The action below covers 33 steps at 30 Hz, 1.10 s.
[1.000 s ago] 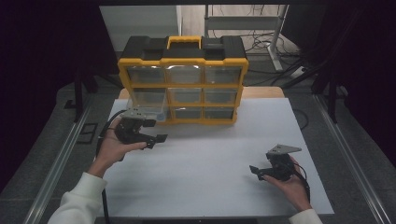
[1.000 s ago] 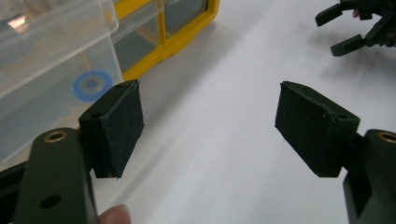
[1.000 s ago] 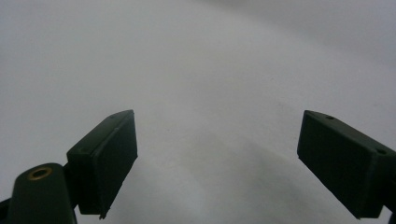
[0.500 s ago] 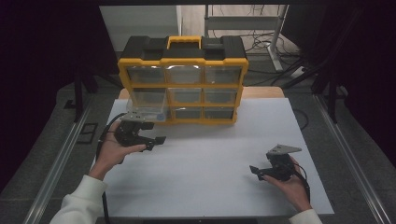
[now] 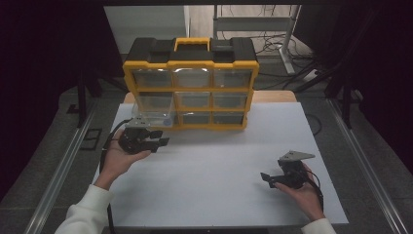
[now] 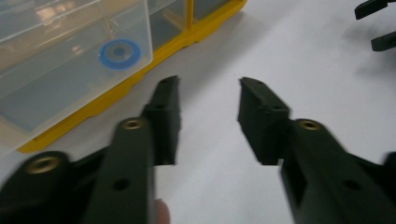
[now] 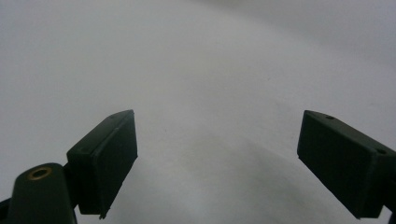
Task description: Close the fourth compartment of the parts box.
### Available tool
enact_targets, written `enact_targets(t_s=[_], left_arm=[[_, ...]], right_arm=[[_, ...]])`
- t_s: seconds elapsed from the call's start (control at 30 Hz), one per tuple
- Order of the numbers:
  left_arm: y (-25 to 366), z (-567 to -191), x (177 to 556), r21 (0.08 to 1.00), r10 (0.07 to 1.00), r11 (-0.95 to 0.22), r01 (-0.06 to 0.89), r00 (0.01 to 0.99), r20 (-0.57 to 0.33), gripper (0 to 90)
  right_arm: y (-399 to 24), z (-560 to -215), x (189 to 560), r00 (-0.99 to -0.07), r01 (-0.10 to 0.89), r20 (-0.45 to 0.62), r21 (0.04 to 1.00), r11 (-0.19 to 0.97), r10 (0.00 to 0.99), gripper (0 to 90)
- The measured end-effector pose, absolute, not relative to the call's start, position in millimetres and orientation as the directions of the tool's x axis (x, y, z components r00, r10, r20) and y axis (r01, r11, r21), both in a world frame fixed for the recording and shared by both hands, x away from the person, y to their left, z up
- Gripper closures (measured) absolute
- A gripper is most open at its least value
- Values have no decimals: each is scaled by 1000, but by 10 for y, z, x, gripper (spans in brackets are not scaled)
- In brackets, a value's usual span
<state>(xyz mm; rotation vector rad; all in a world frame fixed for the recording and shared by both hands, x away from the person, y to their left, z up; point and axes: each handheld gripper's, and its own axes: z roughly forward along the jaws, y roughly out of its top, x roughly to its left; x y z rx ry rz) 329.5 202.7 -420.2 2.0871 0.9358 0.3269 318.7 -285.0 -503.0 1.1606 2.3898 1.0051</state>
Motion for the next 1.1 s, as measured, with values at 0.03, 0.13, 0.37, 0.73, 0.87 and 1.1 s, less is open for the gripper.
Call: enact_targets(t_s=[0.03, 0.13, 0.37, 0.73, 0.87, 1.1], left_arm=[[2032, -4211, 3297, 763, 718, -397, 510, 691, -88, 642], [2046, -4232, 3302, 761, 720, -389, 519, 686, -100, 785], [2085, -4238, 3327, 755, 748, -370, 542, 656, -104, 893], [2193, -4271, 3473, 765, 808, -278, 580, 572, -141, 894], [2220, -4260, 3500, 769, 827, -269, 581, 549, -125, 893], [2244, -4238, 3560, 774, 847, -244, 584, 517, -123, 894]], right_arm=[[-2848, -5031, 3189, -628, 568, 35, 703, 428, 777, 127], [-2846, -5033, 3196, -629, 569, 37, 702, 428, 776, 127], [-2830, -5038, 3219, -635, 567, 42, 703, 429, 771, 128], [-2836, -5029, 3212, -637, 563, 42, 708, 427, 770, 128], [-2832, -5031, 3210, -637, 564, 40, 705, 430, 770, 128], [-2827, -5033, 3210, -636, 564, 38, 705, 430, 770, 128]])
